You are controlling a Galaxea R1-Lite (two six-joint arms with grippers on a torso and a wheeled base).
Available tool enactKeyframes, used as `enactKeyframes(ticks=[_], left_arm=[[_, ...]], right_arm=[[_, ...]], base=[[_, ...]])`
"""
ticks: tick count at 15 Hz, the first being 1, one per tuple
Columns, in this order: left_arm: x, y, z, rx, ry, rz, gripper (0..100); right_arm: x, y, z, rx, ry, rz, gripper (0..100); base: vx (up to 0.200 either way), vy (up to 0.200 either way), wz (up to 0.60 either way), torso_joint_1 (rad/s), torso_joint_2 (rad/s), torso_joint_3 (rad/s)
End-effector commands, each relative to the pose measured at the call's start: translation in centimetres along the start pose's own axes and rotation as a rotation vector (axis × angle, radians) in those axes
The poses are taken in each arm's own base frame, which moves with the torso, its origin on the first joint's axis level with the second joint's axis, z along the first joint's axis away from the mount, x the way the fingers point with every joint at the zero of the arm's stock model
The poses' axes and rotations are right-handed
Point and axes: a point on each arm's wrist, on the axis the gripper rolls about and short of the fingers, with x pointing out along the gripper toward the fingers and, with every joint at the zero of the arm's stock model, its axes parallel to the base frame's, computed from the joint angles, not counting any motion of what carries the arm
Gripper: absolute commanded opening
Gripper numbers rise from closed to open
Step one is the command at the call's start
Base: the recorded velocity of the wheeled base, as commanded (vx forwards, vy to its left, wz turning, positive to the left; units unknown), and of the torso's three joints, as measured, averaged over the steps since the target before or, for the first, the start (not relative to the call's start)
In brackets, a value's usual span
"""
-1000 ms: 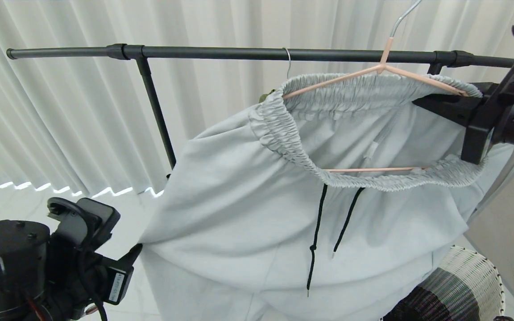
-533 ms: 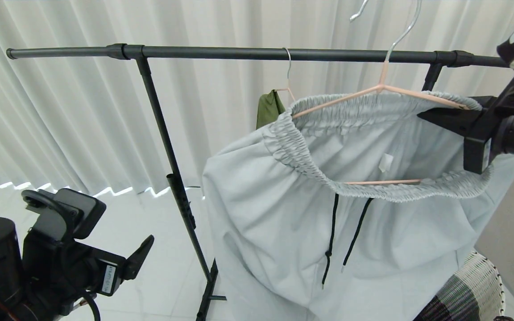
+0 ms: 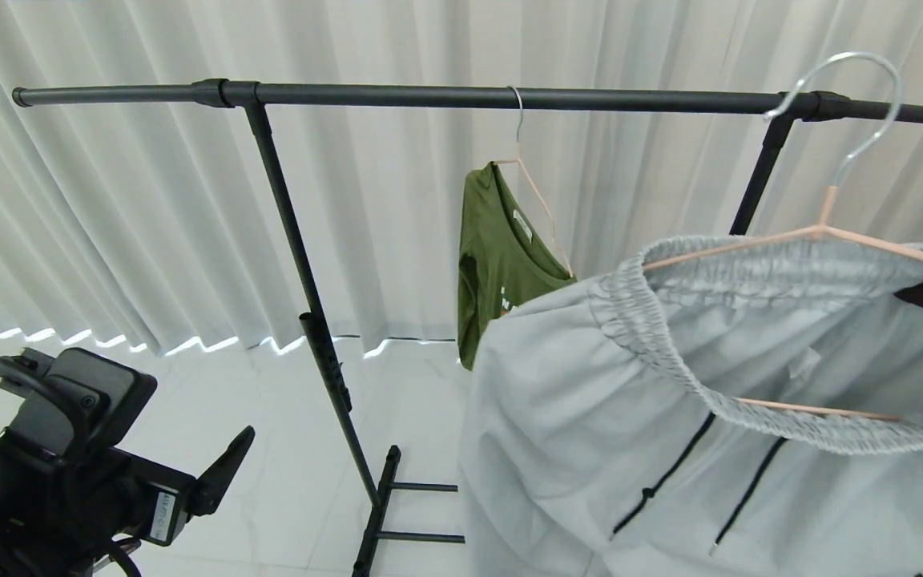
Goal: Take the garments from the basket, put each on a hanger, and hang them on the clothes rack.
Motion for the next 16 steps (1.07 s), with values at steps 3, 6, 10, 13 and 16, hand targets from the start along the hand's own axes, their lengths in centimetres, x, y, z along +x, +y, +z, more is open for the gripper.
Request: enactKeyframes(ticks=[3, 6, 10, 13, 16], left_arm=[[0.1, 0.0, 0.1, 0.032, 0.001, 0.001, 100], [0.2, 0.2, 0.5, 0.050, -0.007, 0.010, 100], [0.4, 0.3, 0.9, 0.045, -0.017, 0.015, 100], [0.4, 0.3, 1.1, 0.044, -0.022, 0.017, 100], [0.7, 0.5, 1.9, 0.035, -0.036, 0.023, 100]], right_arm=[[-5.3, -1.2, -2.4, 0.047, 0.062, -0.152, 0], [-6.3, -1.7, -3.3, 0.086, 0.136, -0.278, 0], [-6.4, -2.3, -3.8, 0.123, 0.206, -0.402, 0], [-6.6, -2.9, -4.2, 0.155, 0.260, -0.505, 0], [-6.4, -3.3, -4.3, 0.174, 0.290, -0.552, 0]], base=[[0.000, 0.000, 0.00, 0.000, 0.00, 0.000], [0.000, 0.000, 0.00, 0.000, 0.00, 0.000], [0.000, 0.000, 0.00, 0.000, 0.00, 0.000], [0.000, 0.000, 0.00, 0.000, 0.00, 0.000], [0.000, 0.000, 0.00, 0.000, 0.00, 0.000]])
